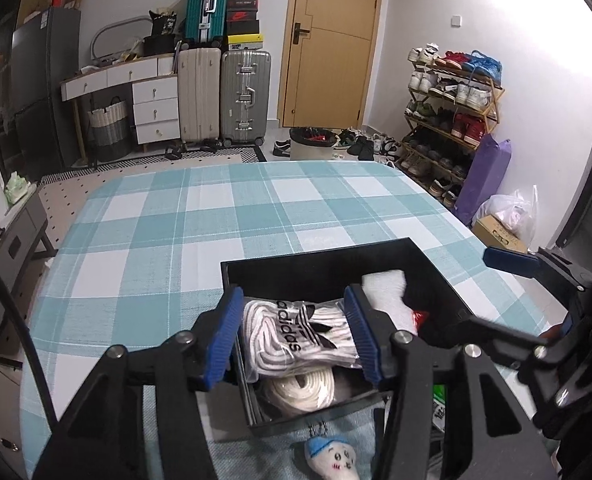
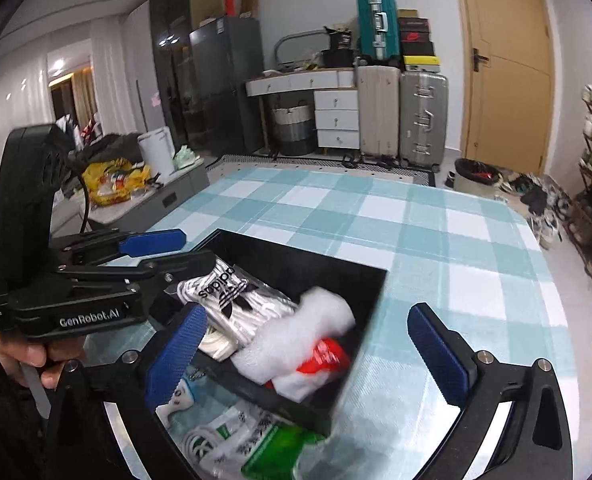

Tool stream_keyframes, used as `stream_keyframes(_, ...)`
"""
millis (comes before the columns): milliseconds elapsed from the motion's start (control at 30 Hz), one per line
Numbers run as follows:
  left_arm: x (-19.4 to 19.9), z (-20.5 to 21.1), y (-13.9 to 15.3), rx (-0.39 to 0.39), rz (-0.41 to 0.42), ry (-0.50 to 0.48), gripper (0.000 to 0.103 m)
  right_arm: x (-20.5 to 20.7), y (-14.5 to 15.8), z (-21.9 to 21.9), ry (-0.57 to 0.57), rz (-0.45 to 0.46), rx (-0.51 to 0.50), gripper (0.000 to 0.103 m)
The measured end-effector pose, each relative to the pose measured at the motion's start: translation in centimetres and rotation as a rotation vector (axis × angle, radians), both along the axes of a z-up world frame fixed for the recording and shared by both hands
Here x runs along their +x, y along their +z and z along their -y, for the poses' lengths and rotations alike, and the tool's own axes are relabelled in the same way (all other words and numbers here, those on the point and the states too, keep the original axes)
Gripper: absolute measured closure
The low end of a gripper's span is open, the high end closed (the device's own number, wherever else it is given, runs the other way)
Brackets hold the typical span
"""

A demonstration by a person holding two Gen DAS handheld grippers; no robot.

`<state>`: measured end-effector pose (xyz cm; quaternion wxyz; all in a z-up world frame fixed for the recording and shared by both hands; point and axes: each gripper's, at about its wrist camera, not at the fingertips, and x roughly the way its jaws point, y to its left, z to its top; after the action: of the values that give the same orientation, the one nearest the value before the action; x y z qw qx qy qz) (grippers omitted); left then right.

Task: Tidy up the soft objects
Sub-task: 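Lower the adidas bag into the box with the left gripper while the right drops the bubble wrap in, then move the left gripper toward the white plush toy while the right approaches the white cable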

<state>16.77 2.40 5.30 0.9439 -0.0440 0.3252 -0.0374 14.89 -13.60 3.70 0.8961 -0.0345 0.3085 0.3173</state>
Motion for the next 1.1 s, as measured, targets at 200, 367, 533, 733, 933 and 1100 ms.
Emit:
stream_keyframes(200, -3.1, 0.1, 1.1, -0.008, 0.063, -0.003, 0.004, -1.4, -0.6, 3.1, -0.062, -0.072, 0.065, 0.001)
stream_keyframes(367, -4.9, 0.6, 1.1, 0.041, 0.071, 0.008, 0.0, -2.7, -1.4, 4.4, -0.074, -0.119, 0.063, 0.001)
stream_keyframes(533, -6.2, 0.7, 0.5, 0.039, 0.047, 0.016, 0.0, -4.3, -2.0, 4.9, -0.057, -0.133, 0.054, 0.001)
stream_keyframes(733, -7.2, 0.9, -1.1, 0.054, -0.001, 0.033, 0.0, -5.1, -2.1, 4.8, -0.028, -0.139, 0.033, 0.001)
stream_keyframes(933, -8.0, 1.1, -2.4, 0.049, -0.034, 0.034, 0.0, -5.6, -2.4, 4.2, 0.025, -0.16, 0.017, 0.001)
stream_keyframes(1100, -8.5, 1.5, -3.1, 0.056, -0.052, 0.026, 0.0, -6.1, -3.5, 3.5, 0.061, -0.194, -0.017, 0.001)
